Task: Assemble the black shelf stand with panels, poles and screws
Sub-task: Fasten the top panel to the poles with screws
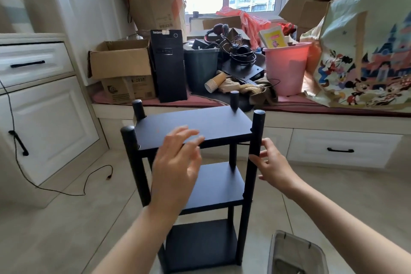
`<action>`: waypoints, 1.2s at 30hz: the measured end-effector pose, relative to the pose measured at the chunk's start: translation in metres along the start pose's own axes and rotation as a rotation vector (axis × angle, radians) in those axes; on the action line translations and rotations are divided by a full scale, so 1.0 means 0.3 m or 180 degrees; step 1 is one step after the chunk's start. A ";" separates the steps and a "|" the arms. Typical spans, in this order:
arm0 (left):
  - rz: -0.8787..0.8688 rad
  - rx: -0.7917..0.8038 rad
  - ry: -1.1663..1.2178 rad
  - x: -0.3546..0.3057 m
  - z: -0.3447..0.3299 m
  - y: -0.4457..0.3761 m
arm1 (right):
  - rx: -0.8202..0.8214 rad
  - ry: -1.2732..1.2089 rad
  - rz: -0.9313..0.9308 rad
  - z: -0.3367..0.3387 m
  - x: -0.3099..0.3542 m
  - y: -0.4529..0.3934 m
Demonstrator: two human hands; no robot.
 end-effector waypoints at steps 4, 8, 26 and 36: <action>0.1834 0.0585 0.1417 -0.125 -0.082 0.023 | 0.0135 0.0144 0.0124 0.021 -0.001 0.071; 0.3729 0.1410 0.2880 -0.222 -0.194 0.057 | 0.0214 0.0048 0.0270 0.021 -0.003 0.134; 0.3792 0.0477 0.4016 -0.292 -0.327 0.077 | 0.0014 -0.0071 0.0484 0.022 -0.013 0.197; 0.3666 0.0667 0.3878 -0.263 -0.315 0.084 | 0.0095 -0.0078 0.0536 0.025 -0.018 0.192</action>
Point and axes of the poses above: each hand's wrist, its own y-axis away from the middle knuckle, its own z-axis out of the back of the hand, x = y × z, the point moved 3 cm from there along -y, towards the middle knuckle
